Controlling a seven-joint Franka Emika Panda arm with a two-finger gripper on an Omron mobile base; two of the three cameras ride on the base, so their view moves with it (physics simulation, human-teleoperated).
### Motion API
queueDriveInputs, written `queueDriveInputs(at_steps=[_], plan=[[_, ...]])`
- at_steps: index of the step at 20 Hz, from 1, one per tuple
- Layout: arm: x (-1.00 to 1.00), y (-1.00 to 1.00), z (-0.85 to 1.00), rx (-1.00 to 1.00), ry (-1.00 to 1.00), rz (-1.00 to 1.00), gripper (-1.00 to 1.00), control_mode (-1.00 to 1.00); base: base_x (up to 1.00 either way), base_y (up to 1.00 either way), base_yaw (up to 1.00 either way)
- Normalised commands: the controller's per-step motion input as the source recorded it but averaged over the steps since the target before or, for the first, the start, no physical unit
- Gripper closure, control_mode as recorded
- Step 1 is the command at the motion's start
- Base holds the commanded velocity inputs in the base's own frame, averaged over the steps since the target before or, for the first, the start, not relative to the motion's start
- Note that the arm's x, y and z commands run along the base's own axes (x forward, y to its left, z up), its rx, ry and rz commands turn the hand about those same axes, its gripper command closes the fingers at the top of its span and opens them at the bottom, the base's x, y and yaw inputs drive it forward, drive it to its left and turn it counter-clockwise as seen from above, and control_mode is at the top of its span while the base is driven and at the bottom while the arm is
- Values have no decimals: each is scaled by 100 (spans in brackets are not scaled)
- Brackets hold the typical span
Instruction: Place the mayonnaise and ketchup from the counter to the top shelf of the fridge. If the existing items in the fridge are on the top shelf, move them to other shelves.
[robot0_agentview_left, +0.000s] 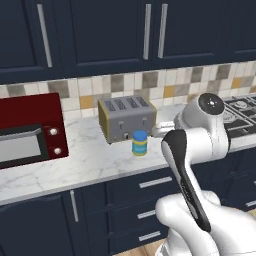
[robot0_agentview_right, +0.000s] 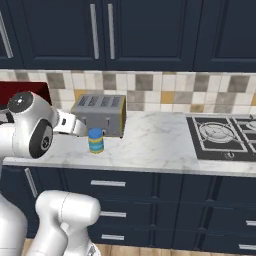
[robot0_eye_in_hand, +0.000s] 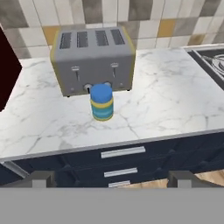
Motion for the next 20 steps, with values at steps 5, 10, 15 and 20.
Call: queueDriveInputs(at_steps=[5,10,15,20], plan=[[78,0,-45,0,2,0,-100,-100,0,0,0],[56,0,-52,0,0,0,-100,-100,0,0,0],[70,0,-45,0,0,0,-100,-100,0,0,0],[59,0,-29,0,1,0,-100,-100,0,0,0]])
